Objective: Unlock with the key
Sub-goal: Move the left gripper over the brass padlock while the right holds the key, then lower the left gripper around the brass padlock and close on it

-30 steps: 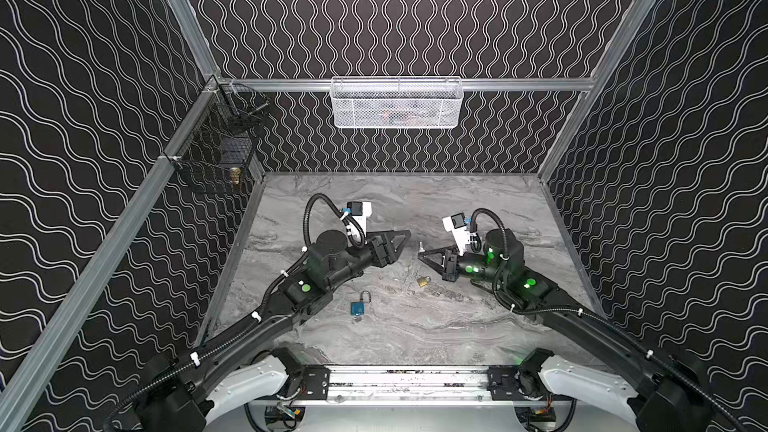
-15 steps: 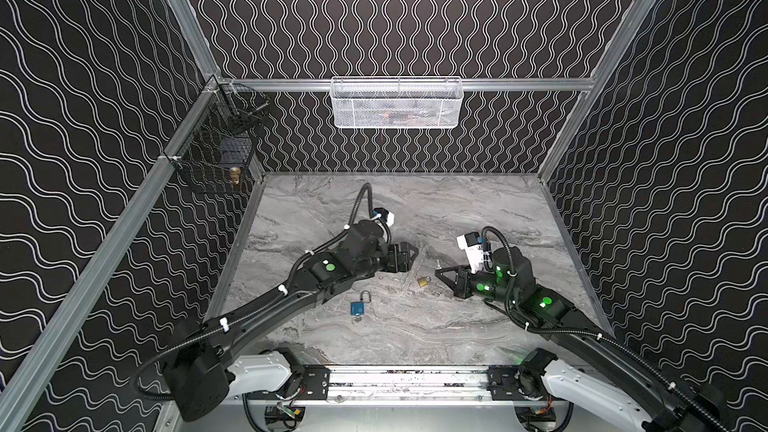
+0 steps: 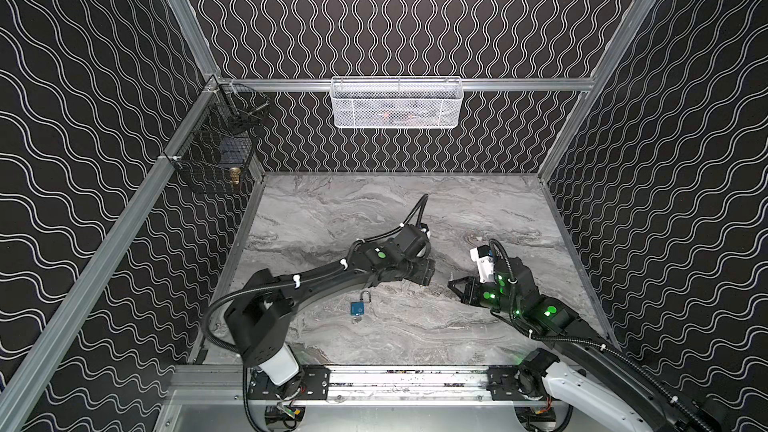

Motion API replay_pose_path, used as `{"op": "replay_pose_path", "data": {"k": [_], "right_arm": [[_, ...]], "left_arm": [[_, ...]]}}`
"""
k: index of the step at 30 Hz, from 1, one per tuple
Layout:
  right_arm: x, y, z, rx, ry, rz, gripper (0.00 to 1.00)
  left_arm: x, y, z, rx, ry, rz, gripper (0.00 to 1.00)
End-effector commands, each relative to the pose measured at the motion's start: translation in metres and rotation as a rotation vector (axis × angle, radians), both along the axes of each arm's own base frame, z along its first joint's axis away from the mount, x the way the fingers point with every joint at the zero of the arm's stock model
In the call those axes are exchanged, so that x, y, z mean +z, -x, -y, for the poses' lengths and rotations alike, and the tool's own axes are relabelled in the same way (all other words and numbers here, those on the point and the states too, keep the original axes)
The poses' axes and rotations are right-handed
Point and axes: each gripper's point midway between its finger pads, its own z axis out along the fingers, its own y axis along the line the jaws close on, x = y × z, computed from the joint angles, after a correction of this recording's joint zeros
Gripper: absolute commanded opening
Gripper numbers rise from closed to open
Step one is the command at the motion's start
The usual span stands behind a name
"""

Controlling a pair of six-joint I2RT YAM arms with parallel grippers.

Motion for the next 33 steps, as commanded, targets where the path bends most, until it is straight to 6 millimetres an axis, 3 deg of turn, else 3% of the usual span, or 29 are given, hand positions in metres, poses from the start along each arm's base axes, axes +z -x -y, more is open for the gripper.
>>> {"op": "replay_pose_path", "data": {"k": [1, 12, 23, 33], "right_arm": [[-0.008, 0.000, 0.007, -0.054, -0.008, -0.048, 0.00], [-0.022, 0.004, 0.012, -0.085, -0.033, -0.101, 0.00], [-0.023, 0.005, 0.014, -0.082, -0.042, -0.095, 0.00], [-0.022, 0.005, 0.012, -0.069, -0.044, -0.093, 0.00]], "left_arm": [[-0.013, 0.003, 0.010, -0.067, -0.051, -0.003, 0.68], [-0.062, 0.000, 0.033, -0.112, -0.181, -0.051, 0.58], [-0.097, -0.018, 0.028, -0.043, -0.325, -0.050, 0.54], [-0.109, -0.026, 0.026, -0.005, -0.372, -0.046, 0.57]]}}
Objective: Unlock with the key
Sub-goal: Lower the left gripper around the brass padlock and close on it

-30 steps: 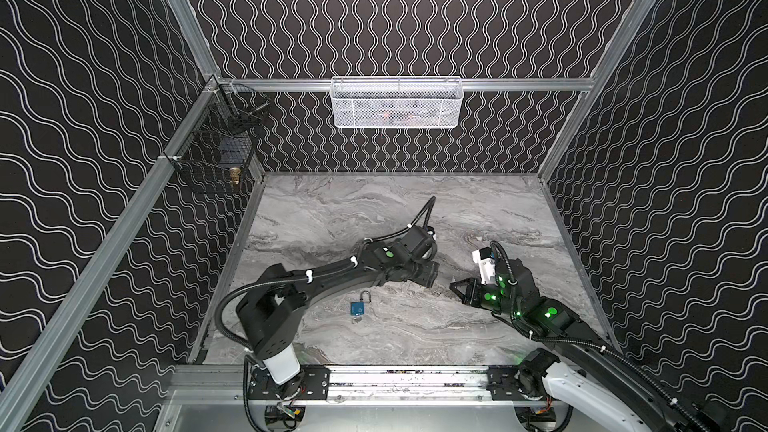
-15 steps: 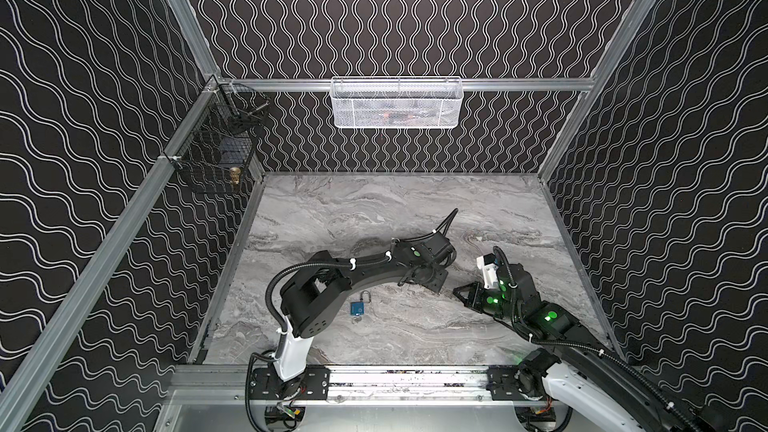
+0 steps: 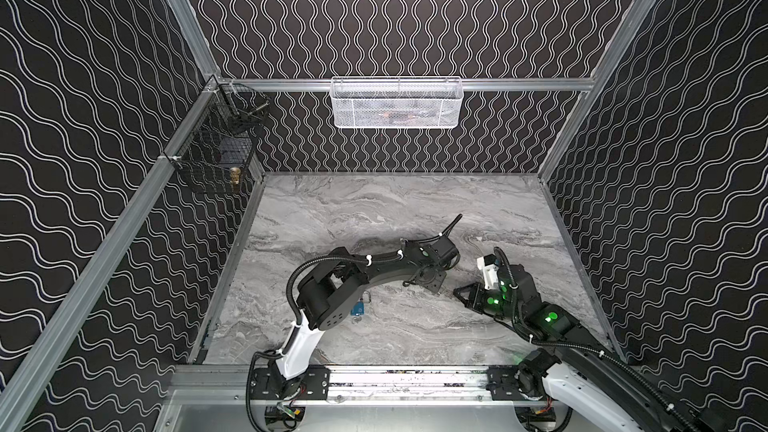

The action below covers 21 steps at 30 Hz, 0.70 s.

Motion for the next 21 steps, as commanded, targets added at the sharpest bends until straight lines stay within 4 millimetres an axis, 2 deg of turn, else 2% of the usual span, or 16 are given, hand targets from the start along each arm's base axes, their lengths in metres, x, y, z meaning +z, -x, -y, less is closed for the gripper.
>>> {"op": "replay_pose_path", "data": {"k": [1, 13, 17, 21], "right_arm": [[0.005, -0.002, -0.003, 0.009, -0.018, 0.019, 0.00], [0.007, -0.004, -0.005, 0.017, -0.022, 0.027, 0.00], [0.007, -0.004, -0.006, 0.023, -0.021, 0.025, 0.00], [0.008, -0.004, -0.005, 0.019, -0.022, 0.031, 0.00]], "left_arm": [[-0.003, -0.002, -0.005, 0.029, -0.030, 0.000, 0.57], [-0.019, 0.027, -0.018, 0.063, -0.065, -0.118, 0.55], [-0.022, 0.029, -0.026, 0.089, -0.098, -0.126, 0.52], [-0.023, 0.036, -0.021, 0.069, -0.070, -0.146, 0.47]]}}
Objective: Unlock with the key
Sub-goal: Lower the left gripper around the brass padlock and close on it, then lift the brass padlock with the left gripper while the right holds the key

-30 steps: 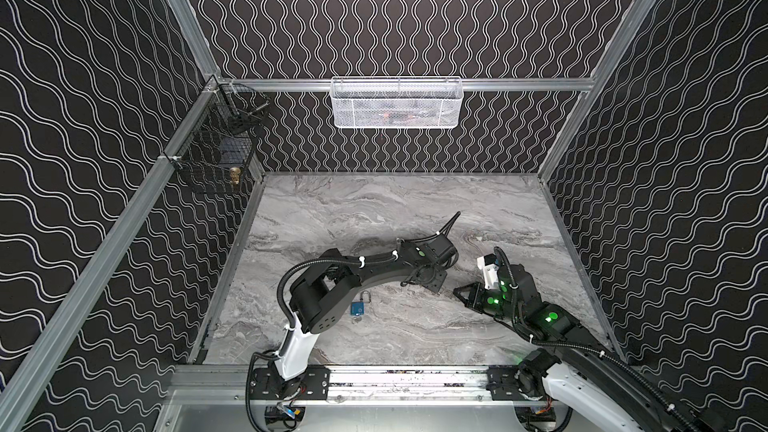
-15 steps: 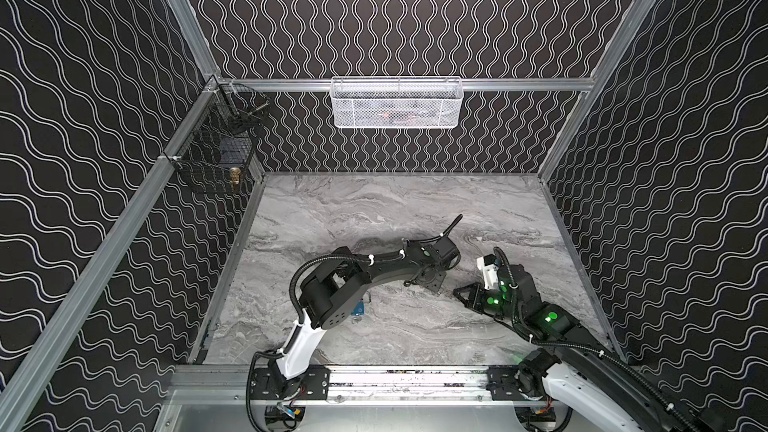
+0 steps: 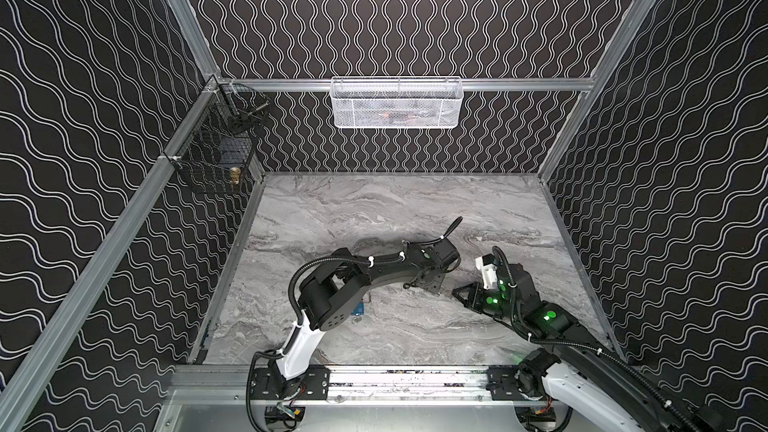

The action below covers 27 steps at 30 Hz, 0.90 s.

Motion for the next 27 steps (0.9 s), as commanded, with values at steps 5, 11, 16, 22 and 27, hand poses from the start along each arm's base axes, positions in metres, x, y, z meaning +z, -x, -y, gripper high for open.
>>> {"op": "replay_pose_path", "data": {"k": [5, 11, 16, 22, 27], "right_arm": [[0.009, -0.003, -0.002, 0.002, -0.019, 0.032, 0.00], [0.008, -0.004, -0.003, 0.001, -0.021, 0.032, 0.00], [0.009, -0.004, -0.004, 0.008, -0.028, 0.028, 0.00], [0.010, -0.004, -0.002, 0.003, -0.026, 0.036, 0.00], [0.012, -0.004, -0.004, 0.016, -0.032, 0.040, 0.00]], "left_arm": [[-0.016, 0.035, -0.012, -0.018, -0.066, -0.138, 0.46], [-0.015, 0.041, -0.016, -0.013, -0.072, -0.150, 0.45], [-0.017, 0.032, -0.029, 0.054, -0.142, -0.112, 0.43], [-0.022, 0.033, -0.027, 0.064, -0.138, -0.125, 0.40], [-0.021, 0.032, -0.032, 0.092, -0.147, -0.119, 0.37]]}}
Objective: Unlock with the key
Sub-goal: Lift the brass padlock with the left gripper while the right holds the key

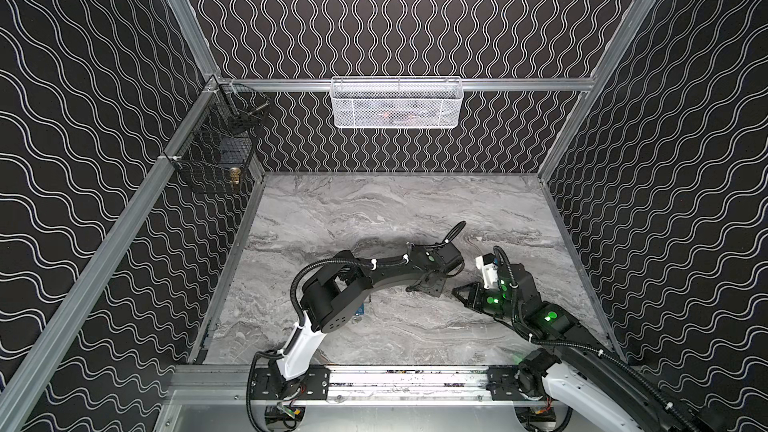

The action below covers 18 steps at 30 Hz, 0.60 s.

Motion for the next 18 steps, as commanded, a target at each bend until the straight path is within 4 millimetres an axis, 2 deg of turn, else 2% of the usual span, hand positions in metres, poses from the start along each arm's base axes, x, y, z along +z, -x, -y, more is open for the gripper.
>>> {"op": "replay_pose_path", "data": {"k": [1, 10, 18], "right_arm": [[0.008, -0.003, -0.004, 0.017, -0.016, 0.031, 0.00], [0.009, 0.002, -0.019, 0.141, -0.015, 0.026, 0.00], [-0.001, 0.008, -0.036, 0.242, -0.040, -0.011, 0.00]], "left_arm": [[-0.018, 0.021, -0.029, 0.029, -0.102, -0.102, 0.36], [-0.021, 0.029, -0.042, 0.157, -0.005, -0.158, 0.23], [-0.027, 0.044, -0.098, 0.371, -0.023, -0.176, 0.23]]}}
